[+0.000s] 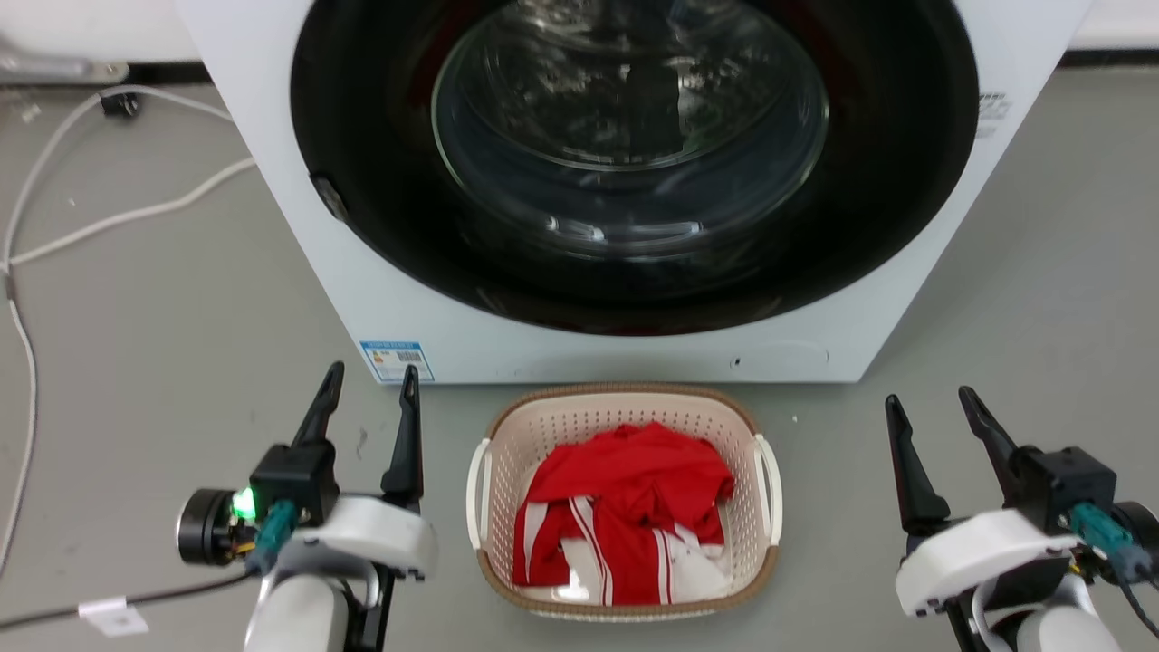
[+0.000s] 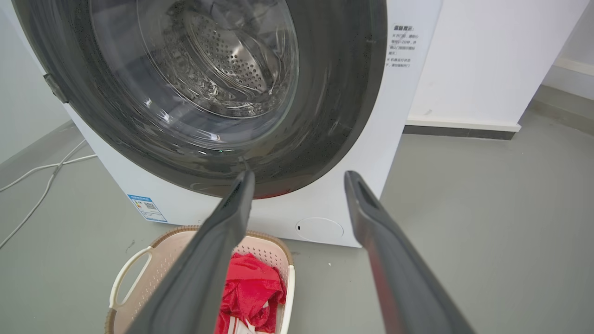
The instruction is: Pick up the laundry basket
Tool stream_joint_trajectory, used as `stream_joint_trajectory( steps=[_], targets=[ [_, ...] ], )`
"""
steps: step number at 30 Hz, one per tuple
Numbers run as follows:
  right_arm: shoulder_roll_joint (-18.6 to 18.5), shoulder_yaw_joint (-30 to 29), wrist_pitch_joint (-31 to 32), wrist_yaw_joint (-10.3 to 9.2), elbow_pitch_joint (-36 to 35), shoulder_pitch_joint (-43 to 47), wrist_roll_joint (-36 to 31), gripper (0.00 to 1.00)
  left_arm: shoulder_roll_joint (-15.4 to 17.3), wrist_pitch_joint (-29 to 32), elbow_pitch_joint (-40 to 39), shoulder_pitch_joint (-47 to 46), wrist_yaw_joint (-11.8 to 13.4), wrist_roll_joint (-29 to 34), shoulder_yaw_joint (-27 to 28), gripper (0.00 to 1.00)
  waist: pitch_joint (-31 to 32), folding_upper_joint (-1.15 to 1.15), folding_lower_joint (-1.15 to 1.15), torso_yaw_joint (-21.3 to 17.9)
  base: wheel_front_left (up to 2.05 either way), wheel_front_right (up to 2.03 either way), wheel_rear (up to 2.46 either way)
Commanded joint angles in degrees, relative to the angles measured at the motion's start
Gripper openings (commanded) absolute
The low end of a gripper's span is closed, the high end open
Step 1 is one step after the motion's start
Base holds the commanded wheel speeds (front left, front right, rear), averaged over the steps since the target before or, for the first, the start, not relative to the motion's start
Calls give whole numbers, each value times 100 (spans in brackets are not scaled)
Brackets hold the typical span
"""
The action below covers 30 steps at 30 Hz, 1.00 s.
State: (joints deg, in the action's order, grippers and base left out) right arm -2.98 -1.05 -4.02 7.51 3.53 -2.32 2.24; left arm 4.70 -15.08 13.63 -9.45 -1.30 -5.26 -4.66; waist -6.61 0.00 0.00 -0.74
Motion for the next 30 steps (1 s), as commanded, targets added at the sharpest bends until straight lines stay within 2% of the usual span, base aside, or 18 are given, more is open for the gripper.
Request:
stream_joint_trajectory(
  steps=[1, 13, 23, 26, 30],
  targets=[
    [21, -12, 38, -4, 75, -148, 46, 100, 26, -10, 105, -206, -32, -28, 29, 100, -329, 0, 0, -26, 0, 0, 0],
    [17, 239, 662, -4, 1259, -1300, 384, 100, 220, 252, 1484, -1606, -345, -364, 39, 100, -1524, 0, 0, -127, 0, 0, 0],
    [16, 564, 1314, -4, 2637, -2575, 657, 100, 428, 888, 3041, -2892, -592, -790, -205, 100, -2475, 0, 0, -227, 0, 0, 0],
    [16, 672, 1500, -4, 3101, -2995, 773, 100, 504, 1171, 3492, -3272, -609, -957, -396, 100, -2701, 0, 0, -249, 0, 0, 0],
    [16, 825, 1676, -4, 3722, -3513, 894, 100, 569, 1611, 3911, -3667, -615, -1368, -913, 100, -2991, 0, 0, -276, 0, 0, 0]
  ],
)
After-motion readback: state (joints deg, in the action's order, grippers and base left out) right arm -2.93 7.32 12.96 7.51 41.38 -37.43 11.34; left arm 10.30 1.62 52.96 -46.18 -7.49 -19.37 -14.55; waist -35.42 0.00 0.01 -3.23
